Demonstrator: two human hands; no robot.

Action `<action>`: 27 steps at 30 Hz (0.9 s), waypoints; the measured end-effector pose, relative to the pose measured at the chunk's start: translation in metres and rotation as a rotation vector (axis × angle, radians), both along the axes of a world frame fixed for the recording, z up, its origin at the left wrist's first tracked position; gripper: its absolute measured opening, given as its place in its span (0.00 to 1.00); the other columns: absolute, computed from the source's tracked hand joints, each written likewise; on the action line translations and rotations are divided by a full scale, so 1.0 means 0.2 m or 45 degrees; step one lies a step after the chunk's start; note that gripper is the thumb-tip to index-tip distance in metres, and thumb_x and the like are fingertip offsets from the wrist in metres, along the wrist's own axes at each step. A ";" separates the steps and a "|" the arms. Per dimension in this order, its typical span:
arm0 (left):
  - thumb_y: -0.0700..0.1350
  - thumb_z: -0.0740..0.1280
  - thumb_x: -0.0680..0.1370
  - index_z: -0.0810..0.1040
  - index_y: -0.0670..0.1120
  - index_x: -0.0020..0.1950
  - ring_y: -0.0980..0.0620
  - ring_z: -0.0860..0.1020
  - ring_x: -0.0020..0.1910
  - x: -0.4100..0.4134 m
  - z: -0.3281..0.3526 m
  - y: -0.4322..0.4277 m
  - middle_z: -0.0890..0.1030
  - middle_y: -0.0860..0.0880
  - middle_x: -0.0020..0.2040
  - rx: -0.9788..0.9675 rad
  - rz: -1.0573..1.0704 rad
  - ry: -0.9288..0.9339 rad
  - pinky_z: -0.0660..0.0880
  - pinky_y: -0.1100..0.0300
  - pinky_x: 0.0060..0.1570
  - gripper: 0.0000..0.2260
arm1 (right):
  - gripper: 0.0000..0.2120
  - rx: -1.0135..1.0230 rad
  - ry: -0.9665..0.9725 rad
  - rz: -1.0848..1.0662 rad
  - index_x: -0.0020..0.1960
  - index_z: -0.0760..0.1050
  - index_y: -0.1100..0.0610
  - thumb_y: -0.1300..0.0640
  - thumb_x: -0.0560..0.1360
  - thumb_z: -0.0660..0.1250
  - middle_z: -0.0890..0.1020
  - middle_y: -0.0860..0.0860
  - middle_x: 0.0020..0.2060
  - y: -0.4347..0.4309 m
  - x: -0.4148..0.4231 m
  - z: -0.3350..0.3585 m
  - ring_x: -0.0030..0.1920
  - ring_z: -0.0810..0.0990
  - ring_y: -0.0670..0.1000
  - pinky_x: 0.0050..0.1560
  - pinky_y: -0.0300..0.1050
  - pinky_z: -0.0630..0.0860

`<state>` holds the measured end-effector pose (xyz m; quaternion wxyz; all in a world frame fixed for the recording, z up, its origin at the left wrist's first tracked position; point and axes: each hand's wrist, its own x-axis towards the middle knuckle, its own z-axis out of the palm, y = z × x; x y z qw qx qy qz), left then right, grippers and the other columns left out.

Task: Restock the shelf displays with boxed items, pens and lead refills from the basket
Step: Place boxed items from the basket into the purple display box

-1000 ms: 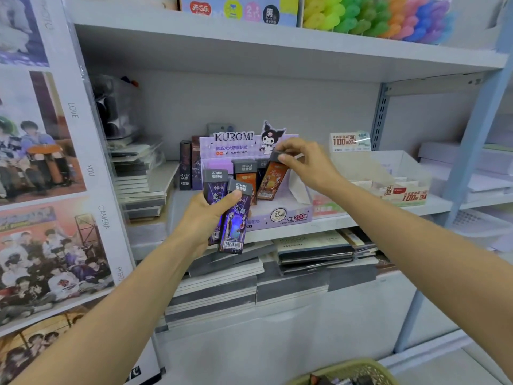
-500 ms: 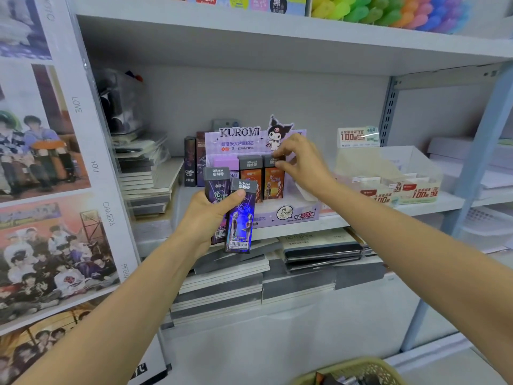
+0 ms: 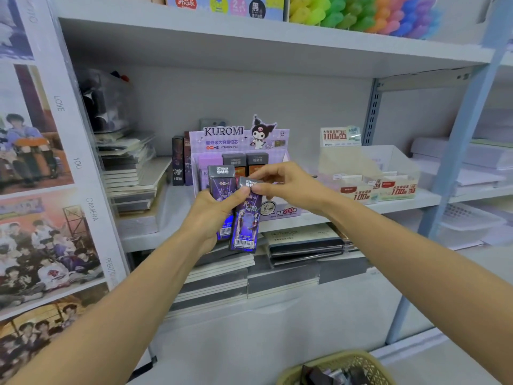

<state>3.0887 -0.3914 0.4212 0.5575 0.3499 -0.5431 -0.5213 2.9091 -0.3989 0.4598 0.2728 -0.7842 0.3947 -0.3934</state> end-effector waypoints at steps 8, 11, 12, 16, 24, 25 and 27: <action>0.40 0.67 0.79 0.77 0.36 0.52 0.49 0.83 0.32 0.05 0.12 0.03 0.83 0.43 0.37 0.082 0.092 0.015 0.81 0.55 0.34 0.07 | 0.06 -0.055 -0.515 -0.265 0.56 0.71 0.60 0.60 0.80 0.63 0.83 0.57 0.49 -0.02 -0.21 0.13 0.45 0.84 0.54 0.43 0.45 0.82; 0.41 0.70 0.76 0.81 0.40 0.52 0.47 0.83 0.40 0.06 0.11 0.04 0.85 0.44 0.43 0.014 0.157 -0.127 0.80 0.50 0.47 0.06 | 0.04 -0.263 -0.417 -0.426 0.54 0.70 0.58 0.63 0.80 0.63 0.81 0.60 0.54 -0.05 -0.22 0.16 0.49 0.83 0.55 0.42 0.44 0.83; 0.41 0.71 0.75 0.81 0.40 0.54 0.45 0.83 0.44 0.06 0.11 0.04 0.85 0.42 0.47 0.009 0.176 -0.149 0.79 0.49 0.51 0.08 | 0.04 -0.301 -0.348 -0.446 0.54 0.70 0.57 0.63 0.80 0.63 0.81 0.59 0.54 -0.06 -0.21 0.17 0.49 0.83 0.53 0.41 0.42 0.83; 0.38 0.71 0.75 0.80 0.39 0.57 0.49 0.84 0.38 0.04 0.08 0.05 0.85 0.42 0.46 0.001 0.214 -0.128 0.82 0.57 0.37 0.11 | 0.05 -0.291 -0.238 -0.390 0.54 0.72 0.57 0.64 0.80 0.63 0.80 0.54 0.52 -0.08 -0.15 0.15 0.48 0.81 0.48 0.40 0.38 0.82; 0.37 0.63 0.81 0.78 0.40 0.54 0.34 0.81 0.51 0.02 0.06 0.04 0.82 0.35 0.53 0.049 0.189 -0.224 0.78 0.43 0.52 0.06 | 0.05 -0.260 0.152 -0.261 0.55 0.72 0.57 0.63 0.80 0.62 0.79 0.56 0.51 -0.13 -0.15 0.13 0.53 0.80 0.56 0.48 0.46 0.82; 0.36 0.63 0.80 0.78 0.42 0.53 0.34 0.80 0.53 0.02 0.06 0.04 0.82 0.35 0.54 0.052 0.179 -0.235 0.79 0.45 0.51 0.05 | 0.05 -0.234 0.172 -0.243 0.56 0.72 0.57 0.63 0.80 0.62 0.79 0.55 0.51 -0.14 -0.15 0.14 0.52 0.80 0.56 0.49 0.46 0.82; 0.35 0.63 0.80 0.77 0.43 0.51 0.36 0.81 0.53 0.03 0.06 0.04 0.82 0.36 0.54 0.043 0.157 -0.247 0.80 0.50 0.47 0.06 | 0.06 -0.237 0.196 -0.251 0.57 0.73 0.57 0.62 0.80 0.62 0.79 0.55 0.51 -0.15 -0.12 0.15 0.53 0.80 0.56 0.51 0.49 0.81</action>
